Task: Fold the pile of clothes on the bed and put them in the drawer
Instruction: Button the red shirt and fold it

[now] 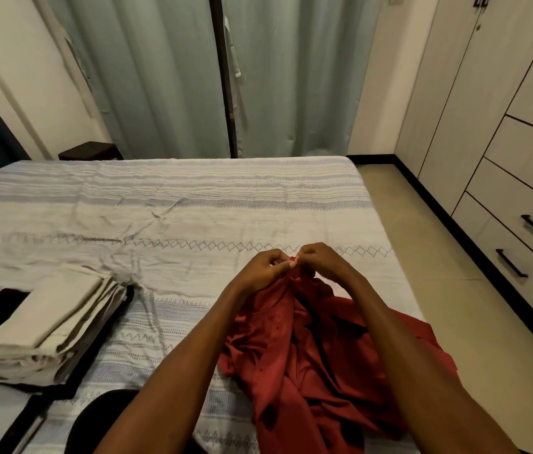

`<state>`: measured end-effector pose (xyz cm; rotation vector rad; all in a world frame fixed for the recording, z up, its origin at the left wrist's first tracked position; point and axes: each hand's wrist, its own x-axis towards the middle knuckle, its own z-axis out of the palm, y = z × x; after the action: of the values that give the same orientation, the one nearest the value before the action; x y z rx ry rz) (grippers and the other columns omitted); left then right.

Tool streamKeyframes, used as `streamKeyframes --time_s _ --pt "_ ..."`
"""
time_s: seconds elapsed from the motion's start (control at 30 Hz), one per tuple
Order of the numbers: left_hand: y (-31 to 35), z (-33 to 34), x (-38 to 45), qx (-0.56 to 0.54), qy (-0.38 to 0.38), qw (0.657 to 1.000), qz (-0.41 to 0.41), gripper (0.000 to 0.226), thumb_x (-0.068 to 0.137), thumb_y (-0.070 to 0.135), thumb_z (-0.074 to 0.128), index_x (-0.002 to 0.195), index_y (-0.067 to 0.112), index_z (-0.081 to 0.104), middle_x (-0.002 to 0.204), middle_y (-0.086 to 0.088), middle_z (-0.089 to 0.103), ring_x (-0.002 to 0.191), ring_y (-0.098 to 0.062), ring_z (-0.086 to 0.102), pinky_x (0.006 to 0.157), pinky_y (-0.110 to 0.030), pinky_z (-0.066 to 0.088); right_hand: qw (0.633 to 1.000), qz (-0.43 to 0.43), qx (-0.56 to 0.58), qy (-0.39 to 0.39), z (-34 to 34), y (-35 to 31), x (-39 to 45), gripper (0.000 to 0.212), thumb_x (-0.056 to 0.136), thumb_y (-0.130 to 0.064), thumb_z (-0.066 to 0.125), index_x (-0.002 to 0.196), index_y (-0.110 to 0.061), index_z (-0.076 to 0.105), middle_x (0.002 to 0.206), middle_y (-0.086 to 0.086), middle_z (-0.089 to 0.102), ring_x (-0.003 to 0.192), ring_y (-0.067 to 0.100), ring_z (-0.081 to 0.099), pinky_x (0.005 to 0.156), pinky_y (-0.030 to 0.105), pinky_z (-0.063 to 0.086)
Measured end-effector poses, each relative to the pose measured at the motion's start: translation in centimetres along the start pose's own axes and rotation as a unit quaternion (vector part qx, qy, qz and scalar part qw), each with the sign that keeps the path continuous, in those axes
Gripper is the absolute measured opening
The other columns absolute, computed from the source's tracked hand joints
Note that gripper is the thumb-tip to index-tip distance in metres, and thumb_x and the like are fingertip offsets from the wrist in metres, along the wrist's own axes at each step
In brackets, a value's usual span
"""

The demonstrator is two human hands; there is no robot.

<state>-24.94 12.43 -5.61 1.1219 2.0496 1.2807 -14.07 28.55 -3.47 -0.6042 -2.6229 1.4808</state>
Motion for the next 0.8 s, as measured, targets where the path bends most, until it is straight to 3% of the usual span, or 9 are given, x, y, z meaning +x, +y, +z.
streamKeyframes --time_s 0.1,0.23,0.3,0.43,0.57,0.67,0.73,0.8 --pt "0.5 0.0 0.6 0.014 0.022 1.000 0.013 0.012 0.090 0.034 0.071 0.082 0.027 0.068 0.071 0.014 0.064 0.070 -0.003 0.059 0.070 -0.023 0.046 0.998 0.011 0.055 -0.002 0.0 -0.5 0.3 0.022 0.078 -0.025 0.056 0.071 -0.005 0.065 0.073 0.010 0.063 0.067 0.024 0.056 0.070 0.041 0.043" --pt "0.1 0.0 1.8 -0.024 0.102 0.994 -0.015 0.027 0.093 0.039 0.067 0.078 0.016 0.067 0.061 0.012 0.060 0.058 -0.003 0.052 0.061 -0.026 0.040 0.975 -0.059 -0.013 0.212 1.6 0.0 -0.7 0.020 0.086 -0.046 0.067 0.099 -0.033 0.059 0.105 -0.012 0.060 0.096 0.008 0.056 0.078 0.030 0.047" --pt "-0.3 -0.1 2.4 -0.008 0.133 0.990 -0.037 0.030 0.092 0.040 0.067 0.076 0.014 0.067 0.060 0.010 0.060 0.055 -0.004 0.052 0.060 -0.026 0.040 0.963 -0.090 -0.038 0.252 2.9 1.0 -1.9 0.032 0.083 -0.053 0.070 0.103 -0.037 0.053 0.105 -0.015 0.057 0.096 0.006 0.056 0.075 0.029 0.049" --pt "-1.1 -0.5 2.8 0.002 0.159 0.986 -0.060 0.031 0.093 0.038 0.066 0.073 0.014 0.063 0.062 0.008 0.059 0.056 -0.007 0.051 0.059 -0.027 0.039 0.973 -0.038 -0.156 0.167 4.4 3.9 -3.1 0.043 0.086 -0.055 0.068 0.117 -0.030 0.052 0.116 -0.007 0.066 0.104 0.018 0.063 0.083 0.036 0.049" --pt "-2.4 -0.3 2.7 -0.003 0.173 0.981 -0.084 0.028 0.091 0.042 0.065 0.071 0.022 0.062 0.068 0.007 0.064 0.064 -0.014 0.058 0.067 -0.035 0.047 0.968 -0.042 -0.183 0.169 4.3 5.5 -3.8 0.039 0.092 -0.055 0.061 0.116 -0.025 0.060 0.113 -0.004 0.067 0.100 0.019 0.064 0.080 0.034 0.050" --pt "-2.8 -0.1 2.2 -0.012 0.161 0.983 -0.084 0.035 0.090 0.049 0.061 0.070 0.021 0.063 0.068 0.006 0.064 0.066 -0.014 0.057 0.068 -0.036 0.046 0.984 0.001 -0.126 0.128 3.5 5.2 -3.9 0.037 0.090 -0.071 0.049 0.089 -0.038 0.067 0.096 -0.011 0.068 0.089 0.013 0.063 0.079 0.035 0.051" --pt "-3.0 0.3 1.3 -0.034 0.129 0.987 -0.088 0.048 0.092 0.056 0.056 0.065 0.017 0.063 0.062 -0.003 0.059 0.060 -0.016 0.054 0.063 -0.033 0.041 0.996 0.040 -0.014 0.078 2.6 4.9 -3.8 0.046 0.096 -0.064 0.048 0.075 -0.030 0.071 0.082 -0.005 0.073 0.075 0.017 0.070 0.075 0.036 0.054" --pt "-3.8 0.6 0.0 -0.056 0.096 0.989 -0.099 0.046 0.098 0.049 0.053 0.075 0.015 0.074 0.064 -0.007 0.066 0.058 -0.018 0.059 0.056 -0.029 0.046 0.997 0.068 -0.001 0.038 2.1 5.5 -3.1 0.040 0.101 -0.047 0.051 0.081 -0.020 0.072 0.078 0.000 0.075 0.062 0.023 0.072 0.063 0.037 0.059"
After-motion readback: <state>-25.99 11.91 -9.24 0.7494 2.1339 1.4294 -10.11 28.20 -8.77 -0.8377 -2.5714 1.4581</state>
